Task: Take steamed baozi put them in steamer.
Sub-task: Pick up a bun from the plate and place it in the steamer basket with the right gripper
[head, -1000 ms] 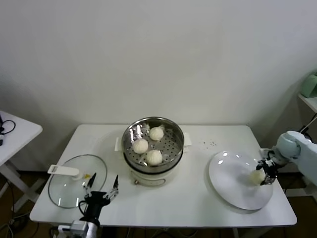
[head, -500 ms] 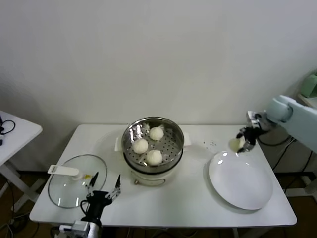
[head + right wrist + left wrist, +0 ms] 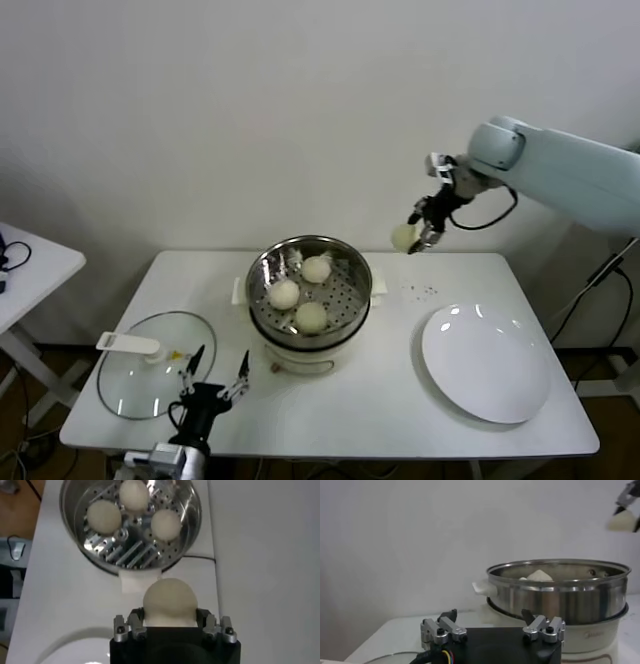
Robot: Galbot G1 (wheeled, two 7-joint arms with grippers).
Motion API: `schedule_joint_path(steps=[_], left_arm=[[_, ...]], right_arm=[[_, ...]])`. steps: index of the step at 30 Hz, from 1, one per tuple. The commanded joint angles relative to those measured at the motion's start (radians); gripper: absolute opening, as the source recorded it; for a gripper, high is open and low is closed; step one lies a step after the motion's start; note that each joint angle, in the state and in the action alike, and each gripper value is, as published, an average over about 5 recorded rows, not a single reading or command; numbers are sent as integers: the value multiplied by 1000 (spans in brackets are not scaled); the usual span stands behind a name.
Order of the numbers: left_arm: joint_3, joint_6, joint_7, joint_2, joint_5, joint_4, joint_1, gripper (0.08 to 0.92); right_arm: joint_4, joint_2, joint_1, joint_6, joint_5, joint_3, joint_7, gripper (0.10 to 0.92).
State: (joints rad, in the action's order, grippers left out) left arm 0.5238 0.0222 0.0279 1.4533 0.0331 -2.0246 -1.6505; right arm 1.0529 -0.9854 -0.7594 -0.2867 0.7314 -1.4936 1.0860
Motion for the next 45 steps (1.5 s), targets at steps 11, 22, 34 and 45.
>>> schedule_joint_path(steps=[11,22,34,45], left_arm=[[2,-2,-2,7,7,-11,-3,823],[30,3,1,4,25,-4,-10,823],[34,8,2,0,32,10,-10,823],[25,7,3,1,31,19,-2,823]], right_arm=[[-4,-295,27,-49,179,-117,-72,669],[-45,-317,117,-48,138,-128,-85,670],[-91,-326,152,-43,101,-142,-84,664],[-96,-317,161,-41,88,-142,-88,662]])
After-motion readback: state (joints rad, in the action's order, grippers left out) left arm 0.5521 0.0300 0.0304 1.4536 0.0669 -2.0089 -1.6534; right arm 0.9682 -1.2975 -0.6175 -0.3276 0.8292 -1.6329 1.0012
